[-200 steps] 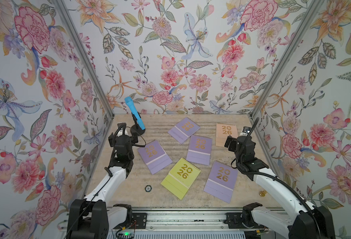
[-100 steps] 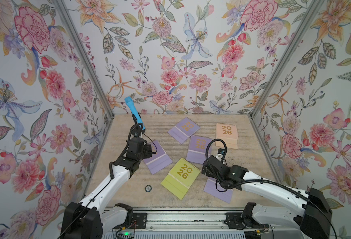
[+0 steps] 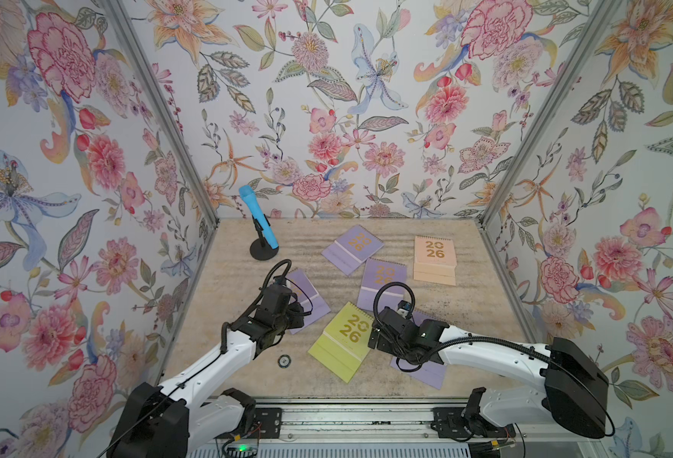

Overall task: Stack the calendars
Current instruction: Adjust the calendar at the center of the board.

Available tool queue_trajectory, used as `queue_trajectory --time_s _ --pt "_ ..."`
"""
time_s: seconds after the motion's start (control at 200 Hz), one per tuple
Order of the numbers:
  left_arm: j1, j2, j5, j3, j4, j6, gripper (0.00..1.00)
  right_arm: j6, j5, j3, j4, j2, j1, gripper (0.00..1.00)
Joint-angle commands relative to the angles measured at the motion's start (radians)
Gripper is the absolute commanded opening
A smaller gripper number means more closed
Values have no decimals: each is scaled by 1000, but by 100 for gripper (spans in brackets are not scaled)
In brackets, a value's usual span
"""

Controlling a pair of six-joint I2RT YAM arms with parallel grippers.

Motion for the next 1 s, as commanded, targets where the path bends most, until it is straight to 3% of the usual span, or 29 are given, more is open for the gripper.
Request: queue_trajectory --time_s 0.0,0.185,0.35,0.615,0.996 --pt "-21 32 41 -7 37 -52 28 25 -104 -44 99 6 -31 99" --pt "-54 115 66 21 46 -57 10 -8 -155 -48 118 21 -73 99" --pt "-90 190 96 16 98 -88 0 -18 -179 -45 138 40 -92 99" --pt "-160 331 109 71 125 -100 0 -43 -222 -52 174 69 -114 99" --pt "-165 433 102 99 103 -101 0 -65 -265 -88 215 79 -151 99"
